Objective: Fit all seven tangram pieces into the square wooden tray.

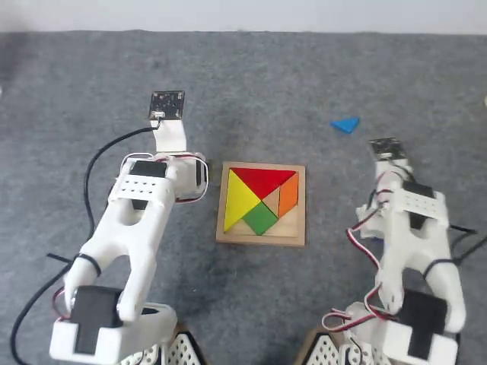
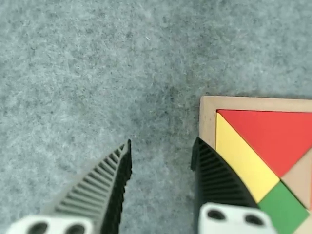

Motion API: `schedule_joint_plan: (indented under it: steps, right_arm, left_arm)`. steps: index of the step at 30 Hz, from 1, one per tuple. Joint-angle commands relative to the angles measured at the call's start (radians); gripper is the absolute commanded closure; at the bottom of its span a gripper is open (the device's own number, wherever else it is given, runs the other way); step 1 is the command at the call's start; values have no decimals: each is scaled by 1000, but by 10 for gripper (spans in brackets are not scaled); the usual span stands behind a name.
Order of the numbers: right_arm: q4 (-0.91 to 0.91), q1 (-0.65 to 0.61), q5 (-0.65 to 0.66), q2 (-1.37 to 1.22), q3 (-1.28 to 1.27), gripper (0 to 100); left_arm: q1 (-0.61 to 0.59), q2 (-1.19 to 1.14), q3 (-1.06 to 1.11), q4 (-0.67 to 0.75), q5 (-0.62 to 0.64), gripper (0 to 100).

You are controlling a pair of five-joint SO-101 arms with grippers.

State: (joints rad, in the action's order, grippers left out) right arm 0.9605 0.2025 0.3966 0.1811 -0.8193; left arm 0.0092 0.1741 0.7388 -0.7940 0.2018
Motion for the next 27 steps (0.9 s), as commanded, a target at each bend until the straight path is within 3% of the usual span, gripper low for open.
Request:
schedule_joint_plan:
  steps: [1, 11, 18, 27]
  right_arm:
    - [-24, -24, -17, -36, 15, 689]
    - [-44, 59, -18, -101, 44, 701]
    - [-51, 56, -15, -101, 43, 985]
    - [-38, 56, -21, -90, 43, 976]
  left_arm:
    - [-11, 41, -10, 20, -8, 797]
    - [-21, 41, -7, 20, -8, 797]
    - [-21, 41, -7, 20, -8, 797]
    - [-21, 41, -5, 20, -8, 797]
